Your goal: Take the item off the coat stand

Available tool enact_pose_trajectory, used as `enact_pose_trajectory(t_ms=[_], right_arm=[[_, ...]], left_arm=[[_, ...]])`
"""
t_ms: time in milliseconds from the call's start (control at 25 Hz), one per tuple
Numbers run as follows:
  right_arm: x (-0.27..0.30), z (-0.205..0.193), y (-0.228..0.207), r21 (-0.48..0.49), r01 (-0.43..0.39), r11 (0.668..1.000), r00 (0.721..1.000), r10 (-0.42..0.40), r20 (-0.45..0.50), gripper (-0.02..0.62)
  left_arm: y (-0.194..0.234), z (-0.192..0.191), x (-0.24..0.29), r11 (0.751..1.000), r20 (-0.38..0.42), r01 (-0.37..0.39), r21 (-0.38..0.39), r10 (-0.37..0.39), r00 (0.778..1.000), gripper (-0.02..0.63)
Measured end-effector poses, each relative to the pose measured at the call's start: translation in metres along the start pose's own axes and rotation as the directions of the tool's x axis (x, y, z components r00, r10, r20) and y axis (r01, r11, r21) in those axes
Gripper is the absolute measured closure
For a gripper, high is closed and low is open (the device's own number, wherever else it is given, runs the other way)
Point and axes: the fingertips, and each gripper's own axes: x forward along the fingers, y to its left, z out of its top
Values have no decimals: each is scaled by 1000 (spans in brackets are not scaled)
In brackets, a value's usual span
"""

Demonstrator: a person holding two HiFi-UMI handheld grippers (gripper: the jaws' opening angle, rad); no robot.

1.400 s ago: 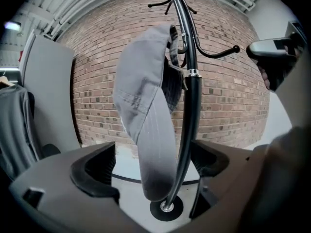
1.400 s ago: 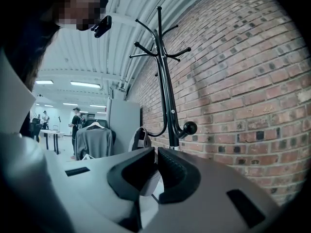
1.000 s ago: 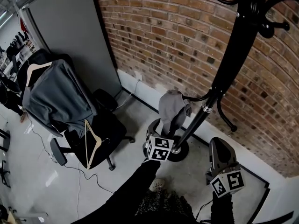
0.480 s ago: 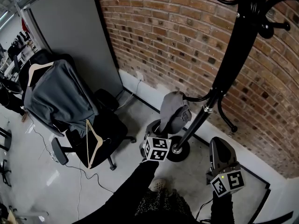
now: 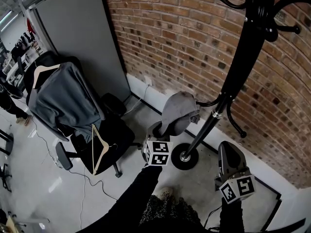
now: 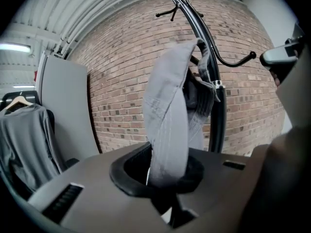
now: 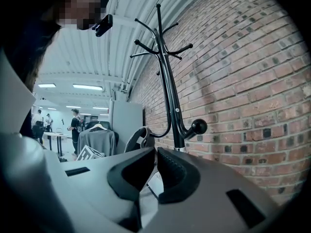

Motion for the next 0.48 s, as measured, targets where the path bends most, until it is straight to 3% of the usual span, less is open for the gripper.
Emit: enact_pose_trajectory(t_ms=[160, 480], right_arm=[[2, 4, 6, 6, -20, 1000, 1000, 19, 12, 585], [2, 13, 8, 1, -34, 999, 999, 34, 32, 584]], left_arm=[[16, 15, -8, 1000, 48, -19, 1, 18, 999, 558], [45, 24, -27, 996, 56, -81, 32, 79, 995, 558]])
